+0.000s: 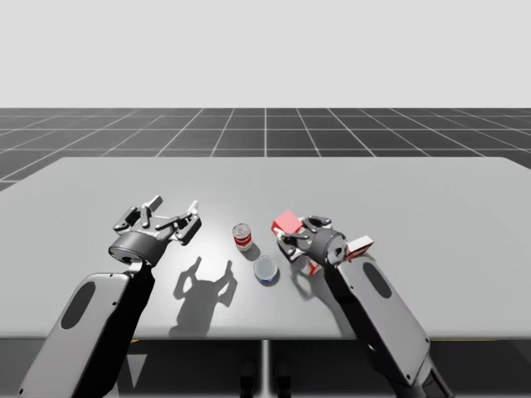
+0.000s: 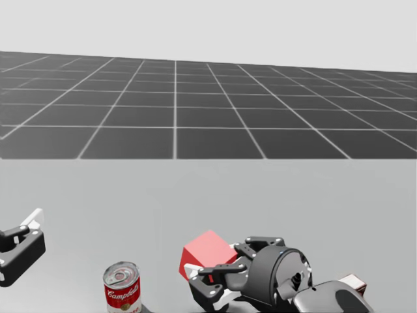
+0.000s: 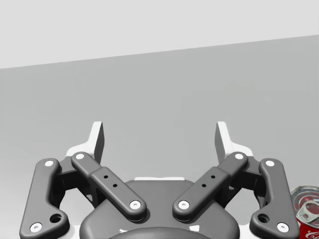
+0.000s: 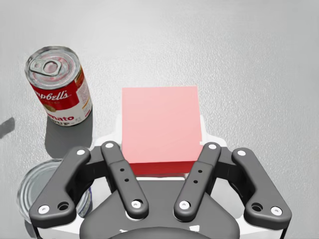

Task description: Find the red cube and pick it up.

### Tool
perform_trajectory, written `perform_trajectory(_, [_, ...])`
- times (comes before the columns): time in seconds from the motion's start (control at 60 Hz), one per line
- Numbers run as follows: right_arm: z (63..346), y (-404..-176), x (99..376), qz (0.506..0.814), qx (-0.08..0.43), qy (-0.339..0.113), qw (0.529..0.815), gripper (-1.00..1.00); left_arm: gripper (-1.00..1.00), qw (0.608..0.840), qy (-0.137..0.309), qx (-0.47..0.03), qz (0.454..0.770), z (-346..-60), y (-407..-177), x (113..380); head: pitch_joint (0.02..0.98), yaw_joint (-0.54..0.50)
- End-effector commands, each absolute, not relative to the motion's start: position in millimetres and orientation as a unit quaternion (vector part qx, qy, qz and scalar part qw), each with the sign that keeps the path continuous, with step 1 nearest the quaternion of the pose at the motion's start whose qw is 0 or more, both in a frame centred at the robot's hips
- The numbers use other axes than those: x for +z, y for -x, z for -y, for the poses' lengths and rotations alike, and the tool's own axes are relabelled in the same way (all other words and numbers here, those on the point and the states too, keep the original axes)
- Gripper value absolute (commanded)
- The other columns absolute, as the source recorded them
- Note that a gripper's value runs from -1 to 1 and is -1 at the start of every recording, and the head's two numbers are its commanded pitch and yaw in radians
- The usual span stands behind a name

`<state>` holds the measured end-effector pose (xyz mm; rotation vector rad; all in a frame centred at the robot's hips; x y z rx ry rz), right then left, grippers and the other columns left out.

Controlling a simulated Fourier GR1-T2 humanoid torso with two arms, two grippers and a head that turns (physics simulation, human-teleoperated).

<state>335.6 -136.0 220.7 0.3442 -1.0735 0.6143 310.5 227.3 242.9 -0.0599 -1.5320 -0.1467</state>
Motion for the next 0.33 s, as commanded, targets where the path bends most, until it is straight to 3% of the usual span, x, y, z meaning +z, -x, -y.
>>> perform_trajectory(0.017, [142.7,-348.7,262.3,0.558,0.233,-0.130,0.786,1.00,-1.00,0.717,0.028,-0.065,0.693,-227.9,-310.7,244.0,0.436,-0.11])
perform_trajectory(0.333, [152.5,-332.7,344.6,0.661,0.185,-0.144,0.713,1.00,-1.00,0.716,0.028,-0.063,0.694,-228.8,-311.1,245.0,0.435,-0.11])
